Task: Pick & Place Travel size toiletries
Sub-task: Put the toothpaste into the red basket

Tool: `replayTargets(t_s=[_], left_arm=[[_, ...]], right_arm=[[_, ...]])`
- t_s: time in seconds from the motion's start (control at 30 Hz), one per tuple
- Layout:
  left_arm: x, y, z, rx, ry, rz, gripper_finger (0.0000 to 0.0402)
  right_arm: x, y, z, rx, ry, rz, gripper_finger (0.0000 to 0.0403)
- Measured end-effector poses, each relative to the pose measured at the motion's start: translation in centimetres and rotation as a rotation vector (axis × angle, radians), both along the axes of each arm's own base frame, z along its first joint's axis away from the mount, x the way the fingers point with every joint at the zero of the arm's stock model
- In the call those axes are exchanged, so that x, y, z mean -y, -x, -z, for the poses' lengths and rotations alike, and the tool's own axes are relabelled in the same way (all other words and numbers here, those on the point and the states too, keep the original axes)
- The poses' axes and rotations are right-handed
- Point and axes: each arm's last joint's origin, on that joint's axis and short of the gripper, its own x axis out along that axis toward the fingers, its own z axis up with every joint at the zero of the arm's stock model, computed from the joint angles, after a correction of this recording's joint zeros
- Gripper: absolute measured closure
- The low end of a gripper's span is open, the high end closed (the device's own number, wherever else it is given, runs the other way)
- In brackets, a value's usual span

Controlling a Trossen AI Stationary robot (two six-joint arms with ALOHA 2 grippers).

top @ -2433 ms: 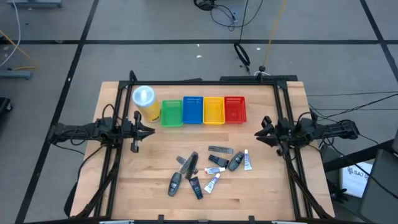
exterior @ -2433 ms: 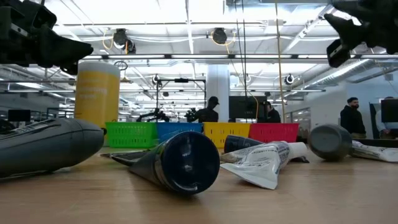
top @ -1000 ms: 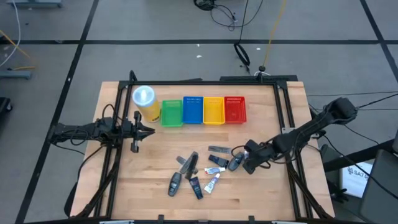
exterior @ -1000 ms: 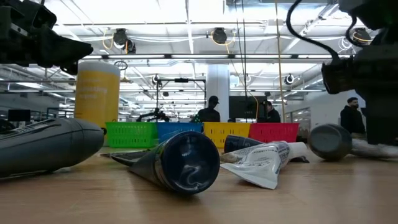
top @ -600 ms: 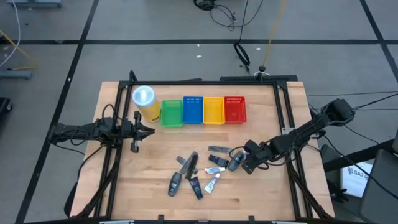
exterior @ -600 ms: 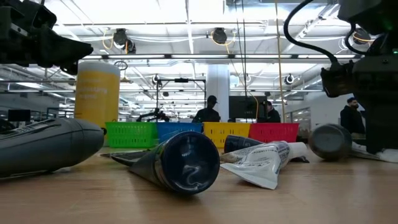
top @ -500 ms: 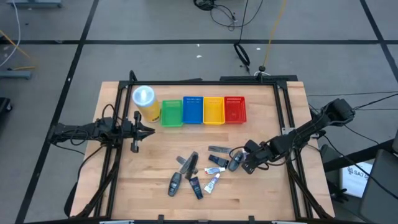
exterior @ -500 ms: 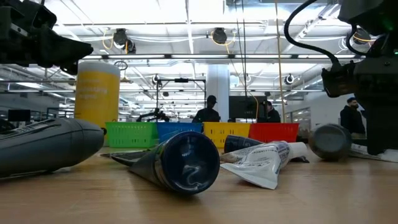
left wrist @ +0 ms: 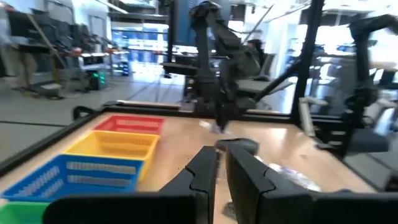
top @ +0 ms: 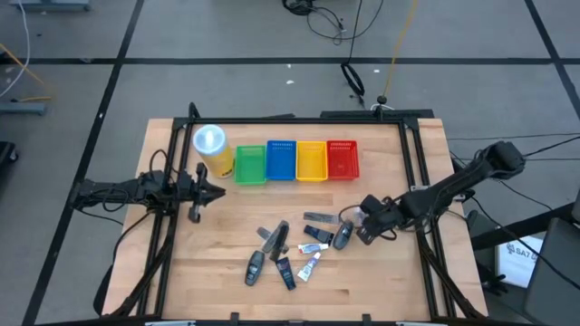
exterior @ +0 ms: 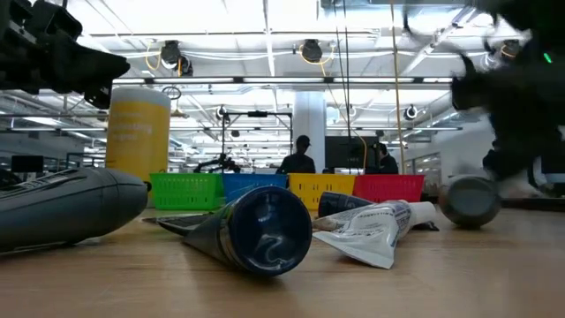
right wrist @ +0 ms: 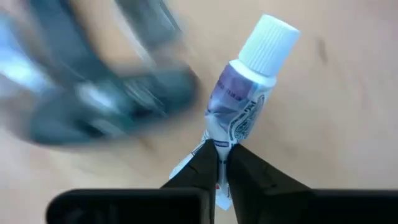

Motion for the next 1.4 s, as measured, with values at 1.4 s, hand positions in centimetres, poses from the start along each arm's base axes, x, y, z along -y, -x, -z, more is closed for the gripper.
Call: replayTargets(t_s=[1.4], left_arm=[[-0.1, -1.8, 0.9, -0.130, 0.139, -0.045, 0.0364]], right_arm=[[20.9, -6.1, -0.3, -0.017, 0.083, 0.102, 0.0337]])
